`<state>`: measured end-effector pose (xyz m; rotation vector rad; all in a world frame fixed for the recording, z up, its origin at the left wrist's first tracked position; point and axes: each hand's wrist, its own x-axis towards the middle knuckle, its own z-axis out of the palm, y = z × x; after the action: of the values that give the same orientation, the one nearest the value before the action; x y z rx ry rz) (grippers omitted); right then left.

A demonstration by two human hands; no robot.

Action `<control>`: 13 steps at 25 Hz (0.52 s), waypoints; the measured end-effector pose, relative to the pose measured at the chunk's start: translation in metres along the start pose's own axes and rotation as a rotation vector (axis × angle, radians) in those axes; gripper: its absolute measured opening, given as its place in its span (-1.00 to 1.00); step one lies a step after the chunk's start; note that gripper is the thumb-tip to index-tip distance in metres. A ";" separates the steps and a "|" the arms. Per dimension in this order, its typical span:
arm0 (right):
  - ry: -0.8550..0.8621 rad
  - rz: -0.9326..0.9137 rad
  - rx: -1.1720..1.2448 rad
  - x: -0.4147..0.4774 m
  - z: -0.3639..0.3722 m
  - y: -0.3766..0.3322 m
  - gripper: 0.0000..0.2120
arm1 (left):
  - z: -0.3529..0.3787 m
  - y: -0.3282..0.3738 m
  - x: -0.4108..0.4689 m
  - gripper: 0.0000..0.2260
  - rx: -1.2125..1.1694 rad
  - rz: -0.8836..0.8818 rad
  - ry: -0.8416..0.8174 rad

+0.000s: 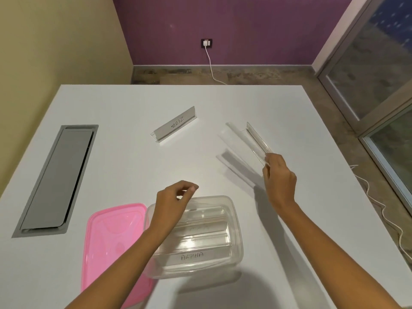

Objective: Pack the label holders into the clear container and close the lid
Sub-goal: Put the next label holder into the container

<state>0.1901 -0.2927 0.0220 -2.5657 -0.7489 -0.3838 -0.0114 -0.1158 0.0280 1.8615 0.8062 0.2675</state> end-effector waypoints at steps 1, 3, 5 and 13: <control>0.052 -0.077 0.026 -0.008 -0.007 -0.008 -0.80 | -0.003 0.006 -0.002 -0.83 -0.136 -0.072 -0.003; 0.128 -0.238 0.048 -0.025 -0.017 -0.021 -0.78 | -0.010 0.016 -0.005 -0.75 -0.336 -0.182 -0.029; 0.180 -0.376 0.068 -0.042 -0.022 -0.034 -0.80 | -0.021 0.022 -0.008 -0.67 -0.441 -0.225 -0.058; 0.161 -0.650 0.101 -0.085 -0.023 -0.066 -0.86 | -0.051 0.015 -0.033 -0.88 -0.810 -0.286 0.119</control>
<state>0.0807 -0.2907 0.0323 -2.1091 -1.4873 -0.7173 -0.0562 -0.1028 0.0688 0.9693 0.8642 0.4459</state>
